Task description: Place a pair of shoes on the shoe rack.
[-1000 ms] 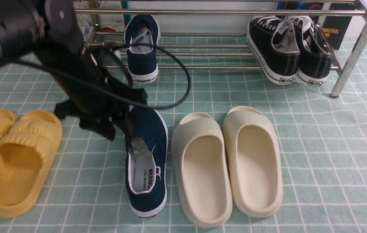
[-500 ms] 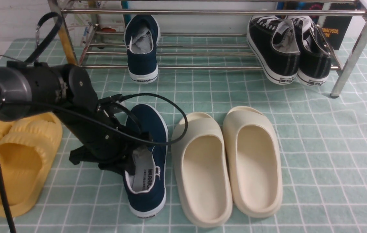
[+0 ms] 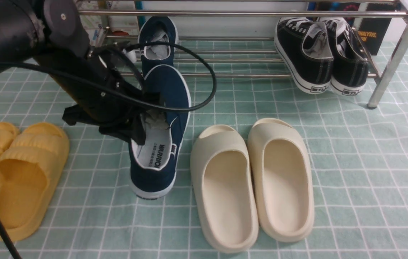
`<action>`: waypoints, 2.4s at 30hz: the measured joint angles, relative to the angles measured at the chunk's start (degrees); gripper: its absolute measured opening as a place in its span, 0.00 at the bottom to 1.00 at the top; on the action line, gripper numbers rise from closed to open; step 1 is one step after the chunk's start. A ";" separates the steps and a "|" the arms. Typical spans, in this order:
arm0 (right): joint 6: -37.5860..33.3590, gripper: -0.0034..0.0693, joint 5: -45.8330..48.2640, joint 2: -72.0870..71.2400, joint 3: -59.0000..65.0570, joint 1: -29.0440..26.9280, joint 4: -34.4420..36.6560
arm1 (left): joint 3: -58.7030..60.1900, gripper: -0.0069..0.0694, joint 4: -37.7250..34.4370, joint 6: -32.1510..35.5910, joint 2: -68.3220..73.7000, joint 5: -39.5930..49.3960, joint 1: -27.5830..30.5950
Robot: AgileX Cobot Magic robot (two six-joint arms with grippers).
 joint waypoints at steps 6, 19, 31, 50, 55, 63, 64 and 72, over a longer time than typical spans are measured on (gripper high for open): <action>0.00 0.38 0.00 0.00 0.00 0.00 0.00 | -3.05 0.09 -7.74 5.20 4.76 -1.99 0.00; 0.00 0.38 0.00 0.00 0.00 0.00 0.00 | -35.33 0.09 -10.42 2.78 26.08 -1.93 0.00; 0.00 0.38 0.00 0.00 0.00 0.00 0.00 | -65.24 0.09 3.23 -10.74 43.32 -0.31 0.00; 0.00 0.38 0.00 0.00 0.00 0.00 0.00 | -68.10 0.09 2.85 -12.13 46.42 -7.03 0.00; 0.00 0.38 0.00 0.00 0.00 0.00 0.00 | -68.10 0.15 2.83 -10.06 46.60 -7.52 0.00; 0.00 0.38 0.00 0.00 0.00 0.00 0.00 | -68.10 0.58 1.57 -7.83 45.77 -7.44 0.00; 0.00 0.38 0.00 0.00 0.00 0.00 0.00 | -68.10 0.61 1.56 -7.78 45.40 -6.53 0.00; 0.00 0.38 0.00 0.00 0.00 0.00 0.00 | -68.10 0.58 3.46 -7.57 38.73 3.74 0.00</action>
